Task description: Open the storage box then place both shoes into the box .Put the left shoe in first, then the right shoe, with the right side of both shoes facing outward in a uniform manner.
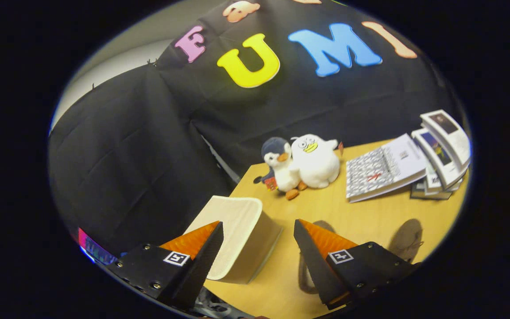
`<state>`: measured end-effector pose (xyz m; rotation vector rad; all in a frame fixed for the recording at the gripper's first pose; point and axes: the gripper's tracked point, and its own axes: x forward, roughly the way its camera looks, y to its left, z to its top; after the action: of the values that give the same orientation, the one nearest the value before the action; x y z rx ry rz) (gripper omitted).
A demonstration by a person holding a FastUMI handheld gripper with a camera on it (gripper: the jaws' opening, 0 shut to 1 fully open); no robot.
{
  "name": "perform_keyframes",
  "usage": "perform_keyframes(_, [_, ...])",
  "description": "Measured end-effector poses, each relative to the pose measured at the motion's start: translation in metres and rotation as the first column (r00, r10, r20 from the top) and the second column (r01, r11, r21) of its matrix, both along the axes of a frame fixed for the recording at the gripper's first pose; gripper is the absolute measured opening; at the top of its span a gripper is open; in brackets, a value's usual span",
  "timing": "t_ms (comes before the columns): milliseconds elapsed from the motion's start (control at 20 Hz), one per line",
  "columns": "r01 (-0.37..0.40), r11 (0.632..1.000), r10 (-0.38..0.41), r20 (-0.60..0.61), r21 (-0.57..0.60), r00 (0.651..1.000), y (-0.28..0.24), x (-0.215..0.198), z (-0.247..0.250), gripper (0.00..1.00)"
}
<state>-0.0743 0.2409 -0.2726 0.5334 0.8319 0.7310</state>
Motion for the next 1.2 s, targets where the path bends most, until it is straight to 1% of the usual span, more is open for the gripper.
perform_keyframes(100, [-0.028, 0.999, 0.033, -0.108, 0.047, 0.994, 0.018, -0.009, -0.022, 0.97])
perform_keyframes(250, [-0.061, 0.991, 0.088, -0.230, 0.120, 0.969, 0.037, -0.028, -0.036, 0.97])
perform_keyframes(450, [-0.096, 0.979, 0.150, -0.316, 0.178, 0.937, 0.060, -0.045, -0.048, 0.95])
perform_keyframes(600, [-0.106, 0.974, 0.173, -0.359, 0.198, 0.917, 0.075, -0.048, -0.057, 0.95])
perform_keyframes(650, [-0.107, 0.975, 0.174, -0.368, 0.195, 0.913, 0.085, -0.049, -0.064, 0.92])
perform_keyframes(750, [-0.109, 0.965, 0.197, -0.387, 0.239, 0.901, 0.093, -0.049, -0.059, 0.80])
perform_keyframes(800, [-0.108, 0.962, 0.203, -0.392, 0.251, 0.897, 0.094, -0.049, -0.056, 0.79])
perform_keyframes(850, [-0.117, 0.958, 0.217, -0.394, 0.261, 0.893, 0.100, -0.049, -0.058, 0.56])
perform_keyframes(900, [-0.117, 0.962, 0.212, -0.408, 0.245, 0.888, 0.092, -0.050, -0.058, 0.44])
perform_keyframes(950, [-0.116, 0.959, 0.224, -0.443, 0.257, 0.868, 0.093, -0.052, -0.057, 0.09])
perform_keyframes(1000, [-0.082, 0.959, 0.208, -0.477, 0.271, 0.854, 0.102, -0.052, -0.061, 0.07])
perform_keyframes(1050, [-0.080, 0.957, 0.213, -0.492, 0.277, 0.844, 0.105, -0.052, -0.060, 0.02])
perform_keyframes(1100, [-0.082, 0.959, 0.210, -0.488, 0.272, 0.847, 0.096, -0.049, -0.053, 0.01])
perform_keyframes(1200, [-0.080, 0.958, 0.209, -0.482, 0.275, 0.851, 0.094, -0.049, -0.044, 0.01])
